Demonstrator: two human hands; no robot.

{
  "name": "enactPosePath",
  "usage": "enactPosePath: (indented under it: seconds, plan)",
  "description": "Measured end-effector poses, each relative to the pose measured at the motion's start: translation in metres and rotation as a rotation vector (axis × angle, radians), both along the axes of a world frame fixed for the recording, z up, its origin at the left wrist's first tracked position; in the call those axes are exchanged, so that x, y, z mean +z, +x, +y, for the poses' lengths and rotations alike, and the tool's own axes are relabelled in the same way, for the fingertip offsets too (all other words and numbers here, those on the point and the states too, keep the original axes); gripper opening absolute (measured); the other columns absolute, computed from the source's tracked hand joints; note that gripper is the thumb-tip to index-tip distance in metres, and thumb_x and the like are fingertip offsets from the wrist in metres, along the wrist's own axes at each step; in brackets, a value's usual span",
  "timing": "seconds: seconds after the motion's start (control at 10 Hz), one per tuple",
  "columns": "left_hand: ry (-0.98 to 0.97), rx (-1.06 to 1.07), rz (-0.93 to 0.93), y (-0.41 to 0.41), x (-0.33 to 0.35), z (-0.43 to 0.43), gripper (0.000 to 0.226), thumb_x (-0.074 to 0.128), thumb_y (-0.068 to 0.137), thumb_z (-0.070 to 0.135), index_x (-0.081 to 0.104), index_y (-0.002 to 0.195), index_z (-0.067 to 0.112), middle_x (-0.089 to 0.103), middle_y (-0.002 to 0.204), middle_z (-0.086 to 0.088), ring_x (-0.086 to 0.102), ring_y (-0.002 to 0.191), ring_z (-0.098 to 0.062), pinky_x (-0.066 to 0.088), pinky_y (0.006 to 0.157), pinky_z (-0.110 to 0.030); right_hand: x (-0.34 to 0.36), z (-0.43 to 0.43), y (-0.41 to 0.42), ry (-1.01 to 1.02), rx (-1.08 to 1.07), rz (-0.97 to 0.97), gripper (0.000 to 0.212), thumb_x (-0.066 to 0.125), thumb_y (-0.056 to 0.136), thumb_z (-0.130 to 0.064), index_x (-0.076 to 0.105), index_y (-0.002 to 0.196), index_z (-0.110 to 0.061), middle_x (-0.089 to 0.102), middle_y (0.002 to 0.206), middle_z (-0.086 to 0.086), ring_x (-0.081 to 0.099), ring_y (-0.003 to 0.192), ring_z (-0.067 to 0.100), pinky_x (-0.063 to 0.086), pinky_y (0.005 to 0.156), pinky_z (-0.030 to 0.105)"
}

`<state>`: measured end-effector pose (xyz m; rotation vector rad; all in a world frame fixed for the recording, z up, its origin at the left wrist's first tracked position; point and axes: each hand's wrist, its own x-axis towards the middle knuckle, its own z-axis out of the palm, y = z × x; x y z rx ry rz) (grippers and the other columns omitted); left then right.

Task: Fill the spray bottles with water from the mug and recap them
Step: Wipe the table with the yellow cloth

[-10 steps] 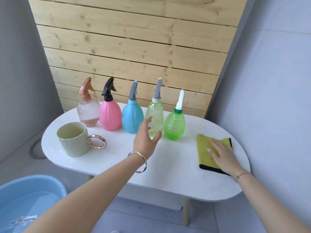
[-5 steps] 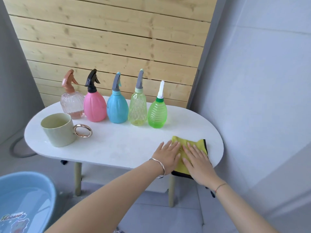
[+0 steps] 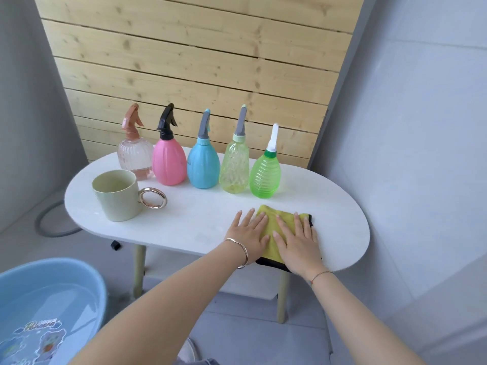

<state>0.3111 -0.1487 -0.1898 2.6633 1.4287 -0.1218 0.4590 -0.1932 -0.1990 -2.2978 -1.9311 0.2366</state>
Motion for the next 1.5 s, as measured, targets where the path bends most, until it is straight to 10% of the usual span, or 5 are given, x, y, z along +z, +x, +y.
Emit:
enactPosePath:
  seconds: [0.1, 0.3, 0.5, 0.7, 1.5]
  plan:
    - [-0.028, 0.07, -0.109, -0.045, 0.006, 0.007, 0.056, 0.018, 0.105, 0.038, 0.005, 0.155, 0.018, 0.002, 0.163, 0.004, -0.009, 0.15, -0.017, -0.009, 0.119, -0.037, 0.0, 0.019, -0.039, -0.015, 0.049, -0.015, 0.057, 0.02, 0.098, -0.056, 0.007, 0.151, -0.04, -0.006, 0.161, 0.008, -0.009, 0.147, 0.032, -0.003, 0.119, 0.046]
    - [-0.173, 0.835, -1.309, -0.132, 0.031, 0.002, 0.034, 0.048, 0.1, 0.03, 0.05, 0.128, 0.011, 0.053, 0.128, -0.001, 0.053, 0.116, -0.022, 0.039, 0.092, -0.027, 0.002, 0.042, -0.082, 0.004, 0.081, -0.054, 0.067, 0.016, 0.093, -0.066, 0.007, 0.152, -0.035, -0.006, 0.161, 0.007, -0.012, 0.146, 0.034, -0.01, 0.117, 0.05]
    - [-0.211, 0.957, -1.472, -0.16, 0.026, 0.019, 0.046, 0.06, 0.093, 0.032, 0.047, 0.132, 0.011, 0.048, 0.127, -0.002, 0.056, 0.114, -0.027, 0.045, 0.103, -0.044, 0.004, 0.053, -0.123, 0.035, 0.179, -0.059, 0.062, 0.014, 0.093, -0.065, 0.014, 0.15, -0.041, -0.004, 0.162, -0.001, -0.012, 0.147, 0.032, -0.012, 0.115, 0.053]
    - [-0.399, 1.065, -1.926, -0.157, 0.039, 0.032, 0.024, 0.054, 0.099, 0.025, 0.06, 0.11, 0.005, 0.059, 0.106, -0.01, 0.062, 0.072, -0.018, 0.054, 0.055, -0.02, 0.005, 0.052, -0.123, 0.014, 0.089, -0.067, 0.069, 0.018, 0.091, -0.069, 0.0, 0.151, -0.039, -0.004, 0.161, 0.006, -0.009, 0.146, 0.037, -0.007, 0.114, 0.056]
    - [-0.393, 1.034, -1.488, -0.362, 0.034, -0.041, 0.029, 0.047, 0.101, 0.028, 0.06, 0.08, 0.013, 0.065, 0.072, 0.001, 0.052, 0.047, -0.005, 0.042, 0.05, -0.016, 0.006, 0.09, -0.255, -0.032, 0.319, -0.061, 0.063, 0.016, 0.094, -0.063, 0.001, 0.151, -0.04, -0.006, 0.161, 0.002, -0.008, 0.147, 0.033, -0.005, 0.116, 0.055]
